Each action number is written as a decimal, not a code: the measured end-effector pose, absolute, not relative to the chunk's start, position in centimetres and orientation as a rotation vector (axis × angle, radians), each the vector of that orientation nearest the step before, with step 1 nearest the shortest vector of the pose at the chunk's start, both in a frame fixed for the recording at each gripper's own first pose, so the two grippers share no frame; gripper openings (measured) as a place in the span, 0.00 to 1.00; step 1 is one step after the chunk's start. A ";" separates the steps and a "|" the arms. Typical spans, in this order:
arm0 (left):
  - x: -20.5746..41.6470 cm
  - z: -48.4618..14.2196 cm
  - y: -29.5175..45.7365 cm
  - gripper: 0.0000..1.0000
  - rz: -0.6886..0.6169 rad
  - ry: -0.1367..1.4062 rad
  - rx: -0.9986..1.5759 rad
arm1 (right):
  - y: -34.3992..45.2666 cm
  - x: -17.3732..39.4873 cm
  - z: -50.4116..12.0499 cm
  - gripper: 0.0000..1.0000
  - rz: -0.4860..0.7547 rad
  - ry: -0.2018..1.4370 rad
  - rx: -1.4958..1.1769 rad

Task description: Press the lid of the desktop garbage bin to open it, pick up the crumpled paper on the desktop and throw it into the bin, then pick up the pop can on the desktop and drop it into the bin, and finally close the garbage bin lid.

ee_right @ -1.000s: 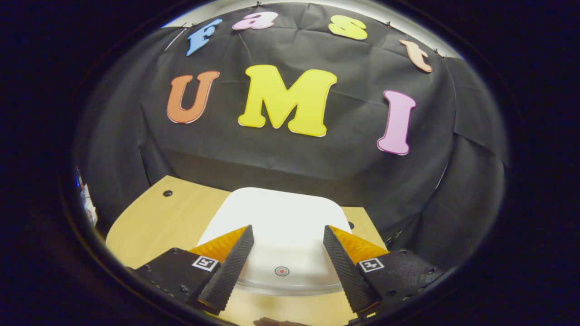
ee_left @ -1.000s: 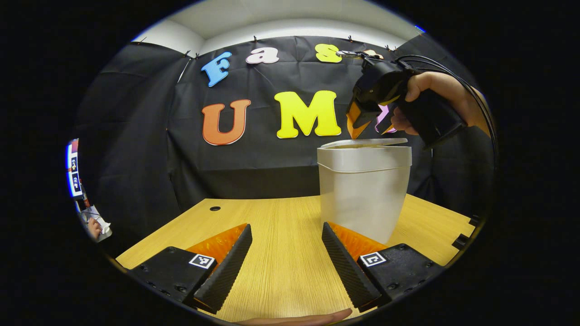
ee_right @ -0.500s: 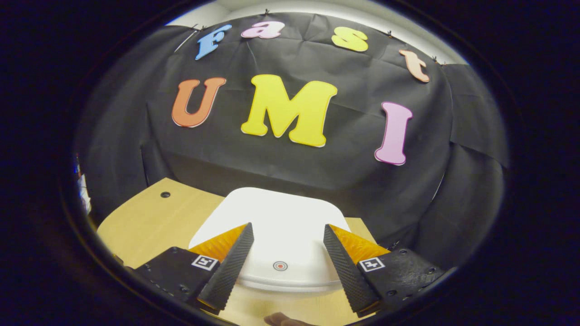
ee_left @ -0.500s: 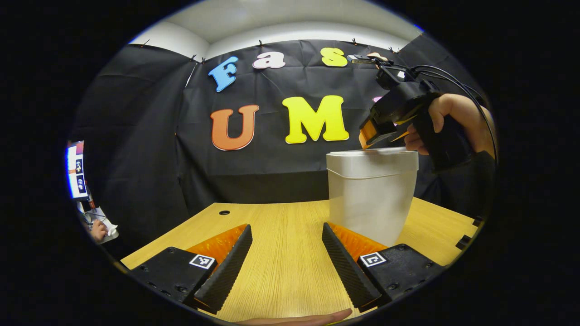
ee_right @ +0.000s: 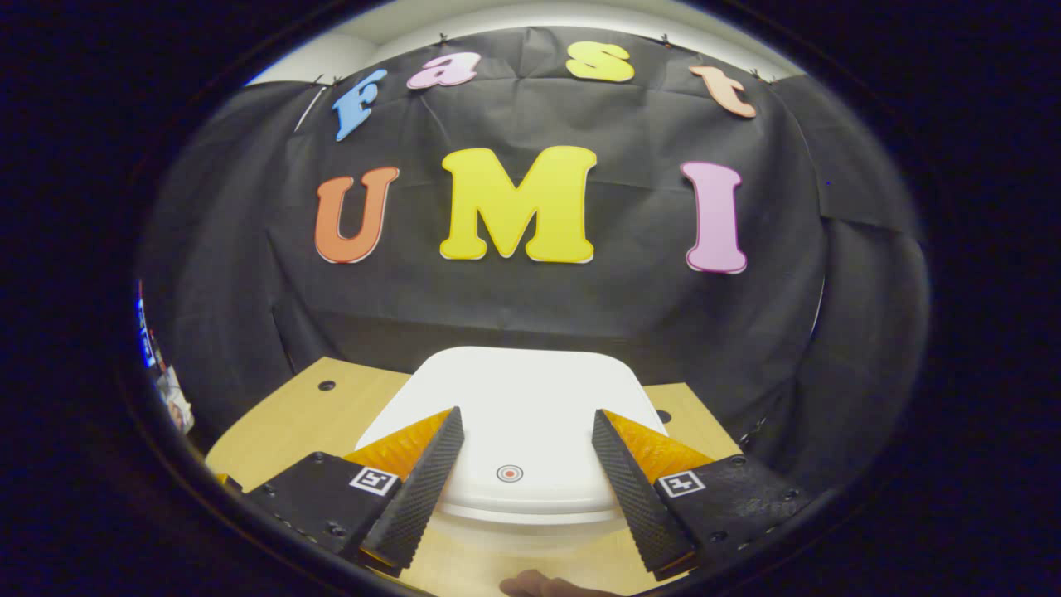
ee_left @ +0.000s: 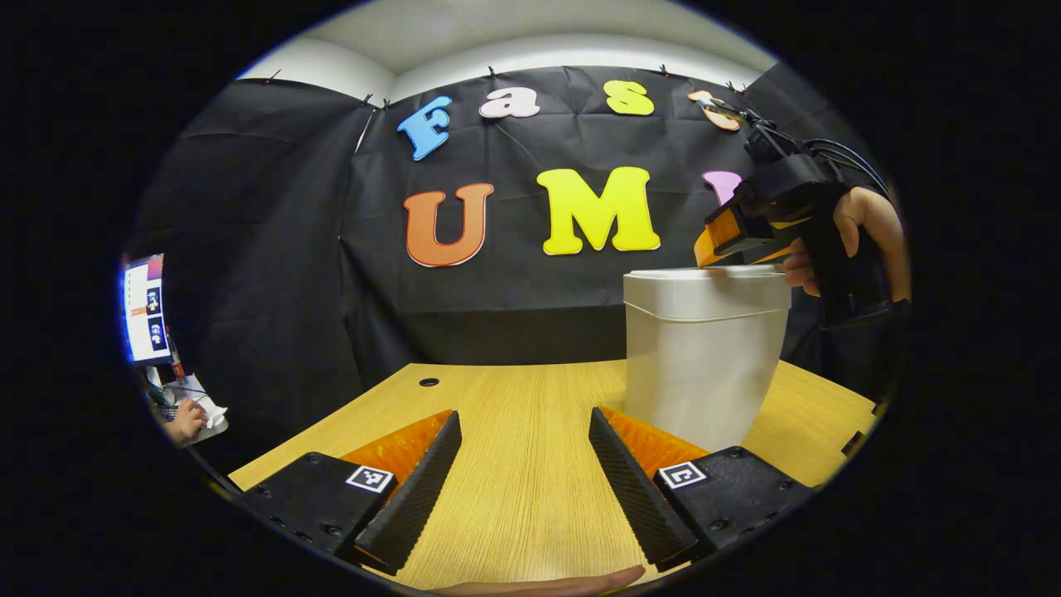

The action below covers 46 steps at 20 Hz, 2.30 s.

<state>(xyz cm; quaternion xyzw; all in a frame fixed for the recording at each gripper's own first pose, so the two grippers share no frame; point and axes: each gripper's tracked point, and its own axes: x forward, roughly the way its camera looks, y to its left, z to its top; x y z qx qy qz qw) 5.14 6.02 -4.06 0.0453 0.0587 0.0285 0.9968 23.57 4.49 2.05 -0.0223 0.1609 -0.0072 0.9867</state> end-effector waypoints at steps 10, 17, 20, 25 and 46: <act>5.2 -4.3 5.8 1.00 0.047 0.138 0.082 | 4.1 22.6 1.0 1.00 -0.027 0.156 -0.047; 5.1 -3.9 6.0 1.00 0.047 0.126 0.069 | 4.2 22.7 2.1 0.99 -0.039 0.234 -0.026; 5.1 -4.1 5.7 1.00 0.033 0.125 0.071 | 4.4 22.0 2.7 0.97 -0.048 0.229 -0.120; 4.6 -3.5 5.0 1.00 0.025 0.102 0.096 | 4.1 20.6 2.4 0.97 -0.076 0.224 -0.113; 3.7 -2.7 4.4 1.00 0.024 0.066 0.075 | 1.6 5.6 -0.6 0.95 -0.019 0.085 -0.111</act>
